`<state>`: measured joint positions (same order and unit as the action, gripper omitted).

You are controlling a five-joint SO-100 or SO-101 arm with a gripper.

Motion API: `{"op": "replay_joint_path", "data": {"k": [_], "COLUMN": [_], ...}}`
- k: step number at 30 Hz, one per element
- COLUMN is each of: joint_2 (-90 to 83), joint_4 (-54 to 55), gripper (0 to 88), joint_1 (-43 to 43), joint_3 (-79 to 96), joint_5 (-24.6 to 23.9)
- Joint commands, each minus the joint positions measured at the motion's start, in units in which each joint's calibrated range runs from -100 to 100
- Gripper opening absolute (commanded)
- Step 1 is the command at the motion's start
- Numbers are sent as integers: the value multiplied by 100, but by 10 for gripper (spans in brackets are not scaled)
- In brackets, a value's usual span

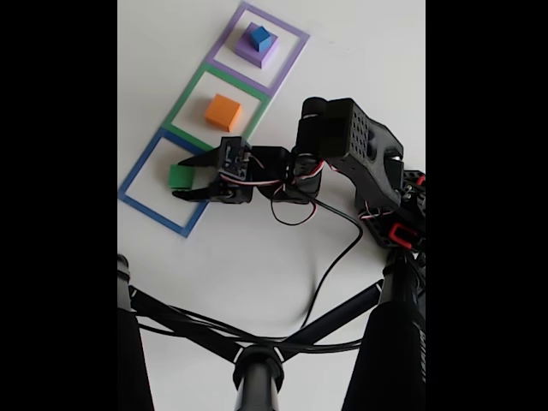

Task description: Tower of hanoi

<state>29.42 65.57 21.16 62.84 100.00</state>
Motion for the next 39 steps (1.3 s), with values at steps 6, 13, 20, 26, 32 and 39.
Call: {"op": "replay_joint_path", "data": {"k": [6, 13, 20, 26, 32, 39], "joint_2": [-524, -1469, -3043, -4811, -6289, -6975], "joint_4": [-6, -832, -2630, -5091, -8840, -13091], "gripper": [109, 102, 100, 96, 96, 96], "joint_1": [41, 12, -132, -381, -764, -1042], "joint_3": [62, 207, 98, -266, -1766, -4702], "joint_5": [0, 0, 0, 0, 0, 0]}}
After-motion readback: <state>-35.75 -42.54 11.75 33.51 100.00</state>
